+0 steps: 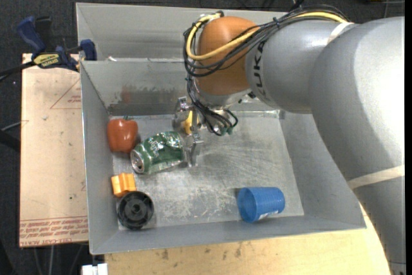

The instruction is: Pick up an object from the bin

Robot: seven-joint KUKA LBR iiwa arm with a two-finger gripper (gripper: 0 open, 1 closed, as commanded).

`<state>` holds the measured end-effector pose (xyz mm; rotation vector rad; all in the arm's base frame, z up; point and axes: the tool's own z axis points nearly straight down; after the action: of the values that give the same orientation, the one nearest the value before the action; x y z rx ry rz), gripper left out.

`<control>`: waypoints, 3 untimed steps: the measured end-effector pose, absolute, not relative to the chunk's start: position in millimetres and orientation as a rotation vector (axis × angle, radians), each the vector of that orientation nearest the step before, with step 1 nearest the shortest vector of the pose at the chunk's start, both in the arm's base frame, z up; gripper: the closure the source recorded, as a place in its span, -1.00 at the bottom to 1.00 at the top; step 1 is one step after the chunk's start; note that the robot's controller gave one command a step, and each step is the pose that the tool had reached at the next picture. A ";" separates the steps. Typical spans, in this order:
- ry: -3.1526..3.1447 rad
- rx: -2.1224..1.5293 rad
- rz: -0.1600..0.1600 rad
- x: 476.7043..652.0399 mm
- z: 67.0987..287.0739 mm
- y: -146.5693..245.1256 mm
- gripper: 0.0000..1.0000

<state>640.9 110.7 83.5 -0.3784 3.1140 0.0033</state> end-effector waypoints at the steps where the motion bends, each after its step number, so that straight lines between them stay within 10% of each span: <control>1: 3.076 -0.611 0.003 635.1 74.7 164.6 1.00; 3: 3.077 -0.609 0.001 634.9 75.8 163.8 1.00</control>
Offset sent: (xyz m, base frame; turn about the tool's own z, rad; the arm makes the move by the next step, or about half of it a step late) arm 0.0000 0.0000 0.0000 0.0000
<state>634.9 163.8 75.8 -0.6092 3.0773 0.0012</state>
